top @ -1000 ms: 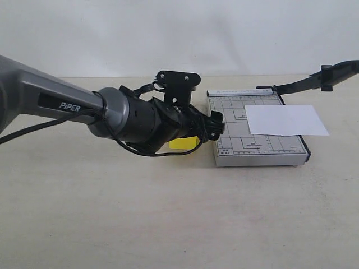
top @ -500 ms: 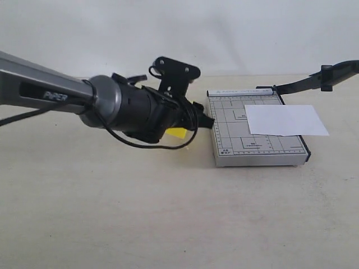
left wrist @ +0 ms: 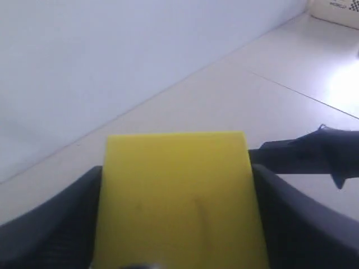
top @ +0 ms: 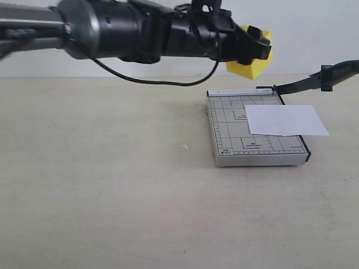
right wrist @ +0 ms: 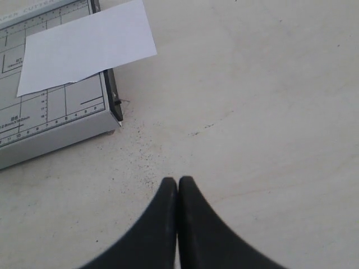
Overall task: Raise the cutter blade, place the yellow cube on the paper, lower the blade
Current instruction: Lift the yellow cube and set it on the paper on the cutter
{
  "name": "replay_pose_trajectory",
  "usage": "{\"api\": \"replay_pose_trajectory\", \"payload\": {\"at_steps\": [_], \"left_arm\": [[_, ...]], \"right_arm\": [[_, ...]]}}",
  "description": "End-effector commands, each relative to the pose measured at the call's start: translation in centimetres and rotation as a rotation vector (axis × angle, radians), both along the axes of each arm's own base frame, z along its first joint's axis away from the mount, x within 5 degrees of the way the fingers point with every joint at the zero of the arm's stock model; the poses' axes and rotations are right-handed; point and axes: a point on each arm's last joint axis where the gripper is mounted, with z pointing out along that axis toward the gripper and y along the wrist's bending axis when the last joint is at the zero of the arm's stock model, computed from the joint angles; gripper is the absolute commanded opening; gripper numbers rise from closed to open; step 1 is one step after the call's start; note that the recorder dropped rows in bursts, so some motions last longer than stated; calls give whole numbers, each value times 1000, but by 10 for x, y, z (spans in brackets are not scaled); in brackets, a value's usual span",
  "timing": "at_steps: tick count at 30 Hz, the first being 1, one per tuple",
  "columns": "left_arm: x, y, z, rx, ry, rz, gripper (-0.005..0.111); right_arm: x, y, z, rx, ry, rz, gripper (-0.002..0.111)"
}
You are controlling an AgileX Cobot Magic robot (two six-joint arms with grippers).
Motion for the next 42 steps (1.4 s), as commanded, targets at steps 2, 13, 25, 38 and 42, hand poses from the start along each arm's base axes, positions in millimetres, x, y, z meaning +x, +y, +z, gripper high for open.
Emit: {"api": "replay_pose_trajectory", "payload": {"at_steps": [2, 13, 25, 38, 42], "left_arm": [[16, -36, -43, 157, 88, -200, 4], [33, -51, -60, 349, 75, -235, 4], [32, -61, -84, 293, 87, -243, 4], [29, -64, -98, 329, 73, -276, 4], [29, -64, -98, 350, 26, -306, 13]], "right_arm": [[0, 0, 0, -7, -3, 2, 0], [0, 0, -1, -6, -1, 3, 0], [0, 0, -1, -10, -1, 6, 0], [0, 0, -1, -10, -1, 6, 0], [0, 0, -1, -10, -1, 6, 0]]}}
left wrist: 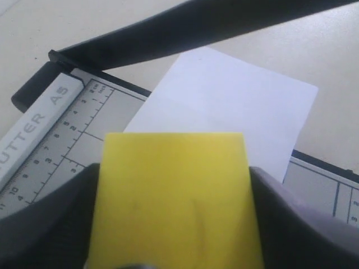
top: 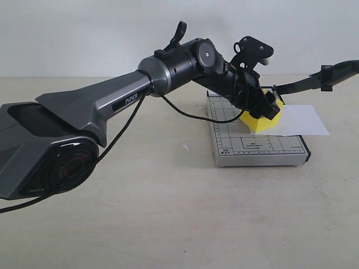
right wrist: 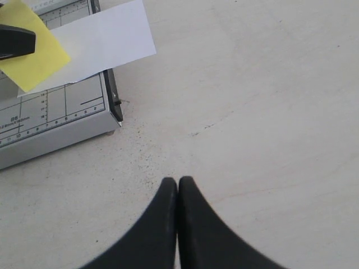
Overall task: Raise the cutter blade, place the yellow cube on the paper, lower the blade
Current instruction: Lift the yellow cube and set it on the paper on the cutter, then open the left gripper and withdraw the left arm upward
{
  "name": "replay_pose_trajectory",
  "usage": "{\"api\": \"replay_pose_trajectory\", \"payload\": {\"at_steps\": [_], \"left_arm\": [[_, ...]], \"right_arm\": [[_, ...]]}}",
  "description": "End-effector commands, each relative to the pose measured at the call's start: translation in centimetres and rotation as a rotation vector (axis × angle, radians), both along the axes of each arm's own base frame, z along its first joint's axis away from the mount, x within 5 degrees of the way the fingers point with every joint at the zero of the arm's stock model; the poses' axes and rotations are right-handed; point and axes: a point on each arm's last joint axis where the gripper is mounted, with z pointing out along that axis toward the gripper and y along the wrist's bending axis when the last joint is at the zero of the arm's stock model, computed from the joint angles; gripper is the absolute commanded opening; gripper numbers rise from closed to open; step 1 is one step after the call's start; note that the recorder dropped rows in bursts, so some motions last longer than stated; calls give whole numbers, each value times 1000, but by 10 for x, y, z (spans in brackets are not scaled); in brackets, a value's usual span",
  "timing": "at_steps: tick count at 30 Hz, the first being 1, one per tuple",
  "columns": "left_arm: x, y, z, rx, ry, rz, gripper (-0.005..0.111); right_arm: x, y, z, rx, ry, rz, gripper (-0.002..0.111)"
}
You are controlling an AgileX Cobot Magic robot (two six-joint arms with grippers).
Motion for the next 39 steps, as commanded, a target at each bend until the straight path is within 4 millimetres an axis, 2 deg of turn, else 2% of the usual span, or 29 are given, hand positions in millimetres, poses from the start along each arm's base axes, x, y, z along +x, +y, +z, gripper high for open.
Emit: {"api": "replay_pose_trajectory", "payload": {"at_steps": [1, 5, 9, 13, 15, 18, 22, 24, 25, 27, 30, 32, 35, 39], "left_arm": [[-3, -3, -2, 5, -25, -36, 18], [-4, -3, -2, 2, -16, -31, 50], [-3, -3, -1, -5, 4, -12, 69], [-2, -4, 1, -16, -8, -3, 76], [-1, -4, 9, -34, -32, 3, 76], [1, -2, 32, -59, -105, 16, 76], [0, 10, 79, -31, -197, 17, 76], [-4, 19, 101, -6, -171, 47, 73], [-7, 25, 113, 21, -164, 61, 68], [-12, 38, 137, 78, -167, 88, 52], [-21, 55, 165, 141, -149, 149, 21], [-21, 70, 181, 169, -123, 227, 5], [-15, 91, 194, 166, -45, 377, 4], [0, 119, 199, 133, 43, 578, 4]], "right_arm": [[0, 0, -1, -11, -1, 8, 0], [0, 0, -1, -1, -1, 0, 0], [0, 0, -1, -1, -1, 0, 0], [0, 0, -1, 2, -1, -2, 0], [0, 0, -1, 2, -1, -2, 0], [0, 0, -1, 4, 4, 0, 0], [0, 0, -1, 6, 4, -1, 0], [0, 0, -1, 6, 4, -1, 0], [0, 0, -1, 6, 4, -1, 0], [0, 0, -1, 6, 4, -1, 0], [0, 0, -1, 6, 4, -1, 0], [-1, 1, -1, 7, 6, 0, 0], [-1, 1, -1, 8, 10, 2, 0], [-1, 1, -2, 12, 22, 7, 0]]}}
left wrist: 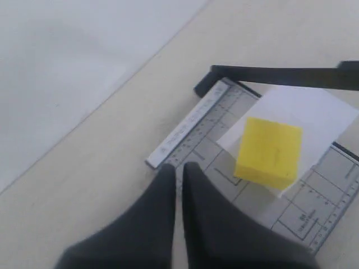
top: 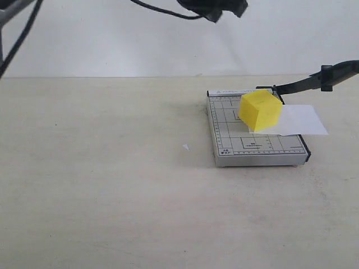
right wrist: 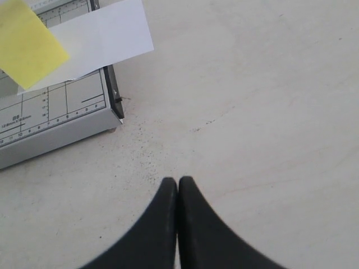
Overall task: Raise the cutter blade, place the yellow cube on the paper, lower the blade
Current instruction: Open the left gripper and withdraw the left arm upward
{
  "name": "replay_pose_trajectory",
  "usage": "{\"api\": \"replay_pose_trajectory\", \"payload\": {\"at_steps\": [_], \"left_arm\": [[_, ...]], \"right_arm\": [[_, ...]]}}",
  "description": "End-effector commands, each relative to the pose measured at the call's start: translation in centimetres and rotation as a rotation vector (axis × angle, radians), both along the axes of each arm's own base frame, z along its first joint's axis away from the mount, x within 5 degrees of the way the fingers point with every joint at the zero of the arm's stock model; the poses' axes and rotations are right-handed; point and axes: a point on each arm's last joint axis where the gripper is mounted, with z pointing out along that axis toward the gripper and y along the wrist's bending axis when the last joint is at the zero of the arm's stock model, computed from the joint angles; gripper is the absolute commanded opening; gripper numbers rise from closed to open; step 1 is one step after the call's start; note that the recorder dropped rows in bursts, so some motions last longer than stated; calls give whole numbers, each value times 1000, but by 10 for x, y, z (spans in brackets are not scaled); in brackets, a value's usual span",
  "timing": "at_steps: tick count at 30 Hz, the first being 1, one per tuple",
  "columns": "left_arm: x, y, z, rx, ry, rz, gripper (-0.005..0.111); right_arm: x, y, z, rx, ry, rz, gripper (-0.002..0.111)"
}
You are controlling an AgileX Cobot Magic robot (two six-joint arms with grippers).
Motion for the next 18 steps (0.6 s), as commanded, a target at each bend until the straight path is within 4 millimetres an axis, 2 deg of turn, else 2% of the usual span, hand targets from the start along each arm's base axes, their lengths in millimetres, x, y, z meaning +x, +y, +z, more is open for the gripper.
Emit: {"api": "replay_pose_trajectory", "payload": {"at_steps": [1, 4, 7, 11, 14, 18], "left_arm": [[15, 34, 9, -49, 79, 239, 4], [15, 48, 11, -14, 56, 309, 4], [5, 63, 15, 14, -16, 375, 4], [-22, 92, 17, -156, -122, 430, 4], [-55, 138, -1, -192, -235, 452, 4], [-86, 220, -34, -132, -345, 611, 4]], "right_arm": [[-1, 1, -2, -1, 22, 16, 0], [-1, 1, -2, -1, 22, 16, 0], [-1, 1, -2, -2, 22, 16, 0], [-1, 1, -2, -2, 22, 16, 0], [-1, 1, -2, -2, 22, 16, 0], [-1, 1, -2, -2, 22, 16, 0]]}}
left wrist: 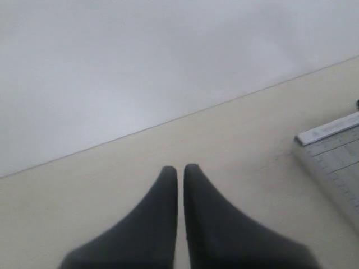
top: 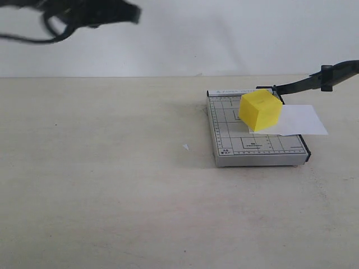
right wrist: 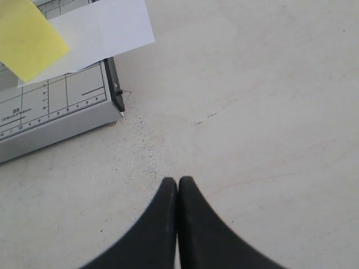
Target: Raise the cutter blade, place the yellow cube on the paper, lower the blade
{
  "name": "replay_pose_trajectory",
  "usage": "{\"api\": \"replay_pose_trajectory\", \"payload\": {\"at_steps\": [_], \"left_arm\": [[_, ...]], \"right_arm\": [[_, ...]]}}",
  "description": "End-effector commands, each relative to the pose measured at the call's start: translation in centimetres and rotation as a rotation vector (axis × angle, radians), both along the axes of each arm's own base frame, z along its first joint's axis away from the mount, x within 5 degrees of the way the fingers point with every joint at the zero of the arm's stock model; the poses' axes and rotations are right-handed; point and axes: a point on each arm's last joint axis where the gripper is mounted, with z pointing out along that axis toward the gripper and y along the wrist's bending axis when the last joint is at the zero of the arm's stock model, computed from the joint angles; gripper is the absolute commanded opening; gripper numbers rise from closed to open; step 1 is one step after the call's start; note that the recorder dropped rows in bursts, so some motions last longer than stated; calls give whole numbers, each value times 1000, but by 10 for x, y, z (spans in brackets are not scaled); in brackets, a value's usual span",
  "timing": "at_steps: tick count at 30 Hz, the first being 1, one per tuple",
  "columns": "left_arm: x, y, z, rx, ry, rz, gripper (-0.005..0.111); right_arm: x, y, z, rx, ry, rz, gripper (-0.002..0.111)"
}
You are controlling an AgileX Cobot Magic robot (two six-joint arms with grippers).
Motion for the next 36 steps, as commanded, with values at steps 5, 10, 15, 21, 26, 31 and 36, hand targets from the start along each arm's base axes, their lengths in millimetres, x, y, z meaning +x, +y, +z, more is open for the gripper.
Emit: {"api": "replay_pose_trajectory", "payload": {"at_steps": [5, 10, 15, 21, 26, 31, 36], "left_arm": [[-50, 178, -26, -183, -291, 667, 4], [-88, 225, 10, -290, -406, 724, 4], [-164, 217, 63, -114, -653, 425, 4], [-273, 226, 93, 167, -1038, 472, 4], [-317, 261, 51, 288, -731, 836, 4], [-291, 198, -15, -225, -262, 220, 4], [-266, 186, -39, -353, -422, 99, 4]], "right_arm": [[0, 0, -1, -7, 5, 8, 0], [0, 0, -1, -3, 5, 6, 0], [0, 0, -1, -3, 5, 6, 0], [2, -2, 2, -23, -36, -9, 0], [1, -1, 1, -21, -25, -2, 0], [2, -2, 2, -28, -39, -7, 0], [2, -2, 2, -26, -34, -5, 0]]}}
